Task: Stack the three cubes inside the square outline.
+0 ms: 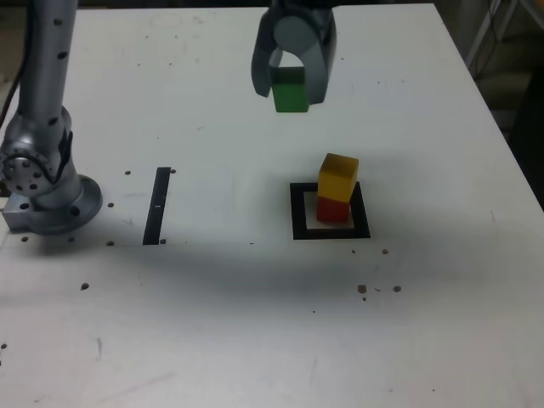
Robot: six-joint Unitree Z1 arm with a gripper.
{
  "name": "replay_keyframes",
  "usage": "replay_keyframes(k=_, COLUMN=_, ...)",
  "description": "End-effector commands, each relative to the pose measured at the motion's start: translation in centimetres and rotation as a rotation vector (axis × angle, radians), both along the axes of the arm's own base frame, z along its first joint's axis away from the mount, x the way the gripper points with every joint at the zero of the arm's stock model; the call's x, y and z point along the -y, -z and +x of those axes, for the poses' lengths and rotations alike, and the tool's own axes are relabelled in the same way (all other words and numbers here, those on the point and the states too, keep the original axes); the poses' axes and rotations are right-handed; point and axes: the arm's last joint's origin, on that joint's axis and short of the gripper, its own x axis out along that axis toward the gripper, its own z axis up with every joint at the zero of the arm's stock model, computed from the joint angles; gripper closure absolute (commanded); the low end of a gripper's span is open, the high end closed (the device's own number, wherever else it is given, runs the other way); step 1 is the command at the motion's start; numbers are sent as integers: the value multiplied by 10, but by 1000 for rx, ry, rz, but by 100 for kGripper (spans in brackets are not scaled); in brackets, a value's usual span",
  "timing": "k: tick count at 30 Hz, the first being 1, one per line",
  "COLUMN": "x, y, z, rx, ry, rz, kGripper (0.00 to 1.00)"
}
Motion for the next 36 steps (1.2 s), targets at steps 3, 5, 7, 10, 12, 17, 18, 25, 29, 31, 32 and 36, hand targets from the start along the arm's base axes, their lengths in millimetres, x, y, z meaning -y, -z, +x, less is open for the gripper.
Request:
replay_keyframes(k=3, x=14, y=4, z=8, rx=-15, ry=26, rz=7, kGripper=71)
replay_keyframes(k=5, x=21, y=6, z=12, rx=-17, ry=38, rz=9, kGripper=71)
replay_keyframes(k=7, x=27, y=9, z=15, rx=-19, ry=49, rz=11, kGripper=72)
replay_keyframes(k=10, x=36, y=11, z=18, rx=-18, ry=63, rz=14, kGripper=72)
replay_keyframes(k=12, x=42, y=11, z=20, rx=-14, ry=72, rz=17, kGripper=72)
replay_keyframes(k=17, x=57, y=11, z=23, rx=-2, ry=96, rz=28, kGripper=72)
replay_keyframes(k=18, x=59, y=11, z=23, rx=-1, ry=100, rz=30, kGripper=72)
replay_keyframes(k=25, x=73, y=18, z=28, rx=-9, ry=118, rz=33, kGripper=72)
replay_keyframes(k=29, x=77, y=21, z=32, rx=-12, ry=125, rz=34, kGripper=71)
replay_keyframes(k=31, x=78, y=24, z=34, rx=-15, ry=127, rz=36, kGripper=71)
replay_keyframes(k=32, x=79, y=25, z=35, rx=-16, ry=127, rz=37, kGripper=71)
replay_keyframes(k=36, x=79, y=29, z=41, rx=-16, ry=130, rz=49, kGripper=71)
